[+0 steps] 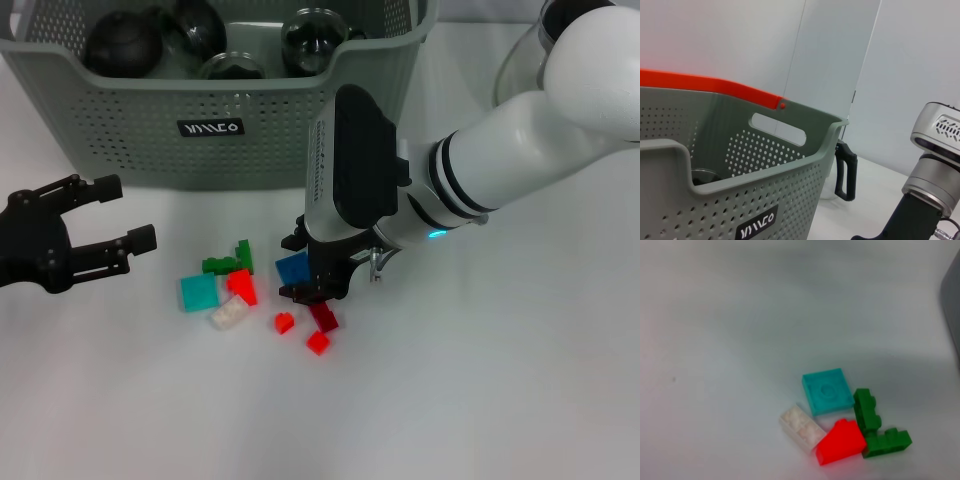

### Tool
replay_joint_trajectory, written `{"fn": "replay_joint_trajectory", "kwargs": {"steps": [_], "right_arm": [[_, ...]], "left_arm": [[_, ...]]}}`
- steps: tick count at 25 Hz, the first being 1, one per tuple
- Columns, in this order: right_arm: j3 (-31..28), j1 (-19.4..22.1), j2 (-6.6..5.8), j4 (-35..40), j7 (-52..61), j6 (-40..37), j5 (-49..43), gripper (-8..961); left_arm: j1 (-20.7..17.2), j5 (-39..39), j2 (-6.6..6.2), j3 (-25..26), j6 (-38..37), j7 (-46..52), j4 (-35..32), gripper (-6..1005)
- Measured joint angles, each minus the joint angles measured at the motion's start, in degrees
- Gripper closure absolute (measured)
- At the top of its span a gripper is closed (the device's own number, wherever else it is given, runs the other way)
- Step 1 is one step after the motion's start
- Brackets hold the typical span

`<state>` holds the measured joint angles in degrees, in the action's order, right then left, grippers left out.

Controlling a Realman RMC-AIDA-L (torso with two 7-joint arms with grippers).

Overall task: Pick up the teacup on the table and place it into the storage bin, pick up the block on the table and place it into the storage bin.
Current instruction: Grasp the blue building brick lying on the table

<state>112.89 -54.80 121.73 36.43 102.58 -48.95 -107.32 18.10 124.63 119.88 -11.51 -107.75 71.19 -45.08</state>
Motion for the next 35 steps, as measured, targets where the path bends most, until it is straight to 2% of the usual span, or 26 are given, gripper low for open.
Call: {"fn": "replay_joint_trajectory", "kwargs": {"steps": [2, 5, 21, 35], "right_arm": [[0.0, 0.0, 0.0, 0.0, 0.0, 0.1, 0.0, 200], [0.1, 0.0, 0.0, 0.0, 0.0, 0.1, 0.0, 354], [0.3, 0.1, -0.01, 0.0, -0.5, 0.7, 0.0, 349], [1.0, 0.3, -0.01, -0.1, -0.4, 1.0, 0.2, 408]], "left_arm": [[0.0, 0.0, 0.0, 0.0, 0.0, 0.0, 0.0, 137], [0.0, 0.0, 0.0, 0.0, 0.0, 0.0, 0.0, 137], [0.0, 0.0, 0.0, 0.0, 0.0, 0.0, 0.1, 137], [0.0, 0.0, 0.0, 0.0, 0.1, 0.0, 0.1, 138]]}}
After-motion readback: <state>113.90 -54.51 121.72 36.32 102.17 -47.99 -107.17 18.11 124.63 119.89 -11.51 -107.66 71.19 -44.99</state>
